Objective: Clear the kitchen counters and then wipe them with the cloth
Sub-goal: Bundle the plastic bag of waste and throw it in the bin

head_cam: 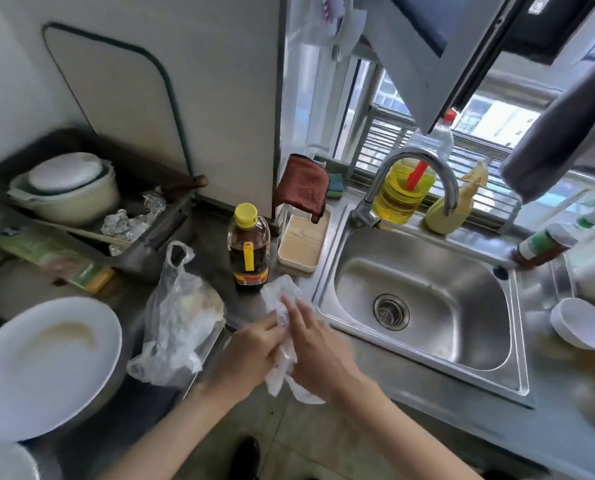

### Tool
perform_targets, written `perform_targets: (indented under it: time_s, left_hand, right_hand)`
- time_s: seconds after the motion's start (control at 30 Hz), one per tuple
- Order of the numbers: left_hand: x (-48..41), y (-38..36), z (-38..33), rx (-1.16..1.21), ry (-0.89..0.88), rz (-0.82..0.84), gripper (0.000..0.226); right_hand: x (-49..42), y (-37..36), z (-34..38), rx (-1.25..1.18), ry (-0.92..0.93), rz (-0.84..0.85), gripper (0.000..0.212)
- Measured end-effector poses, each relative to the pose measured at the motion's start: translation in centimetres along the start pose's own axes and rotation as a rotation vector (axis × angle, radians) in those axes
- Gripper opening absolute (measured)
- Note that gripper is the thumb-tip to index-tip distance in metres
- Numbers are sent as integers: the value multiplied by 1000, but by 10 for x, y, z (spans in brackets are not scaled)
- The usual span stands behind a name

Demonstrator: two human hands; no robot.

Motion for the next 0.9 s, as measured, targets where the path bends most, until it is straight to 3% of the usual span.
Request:
perform_targets:
  time_s: [0.1,0.17,0.37,0.5,0.67,0.77,0.9]
  left_hand:
    - [25,11,5,198,182,-150,40]
    - [44,22,8,189,264,-158,35]
    - [103,64,70,-369,465,-85,94]
    - [92,66,124,-414,651,144,106]
    - [57,60,173,-450,700,414,118]
    - [51,52,195,-381,726,506,114]
    - [42,50,200,-368,703,319,68]
  right_hand:
    - [4,-1,14,-97,-29,-89,53]
    - [5,-10,17,-105,-53,-79,37]
    - [-2,-19,0,-18,-153,-190,42]
    - [-24,-25,10,46,-173,-213,37]
    - [-62,-45,30,148,-155,-153,38]
    - [-75,-57,28,156,-205,-193,40]
    - [-77,-60,27,103,-260,-233,38]
Point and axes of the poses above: each hand's wrist, its own x-axis away from the middle knuckle, its own y-axis out of the back of the hand, z = x × y, the point moved 5 cm from there along -x, towards the middle knuckle, and after that the axes turned 9 degrees about x, right-handed, at the moved point
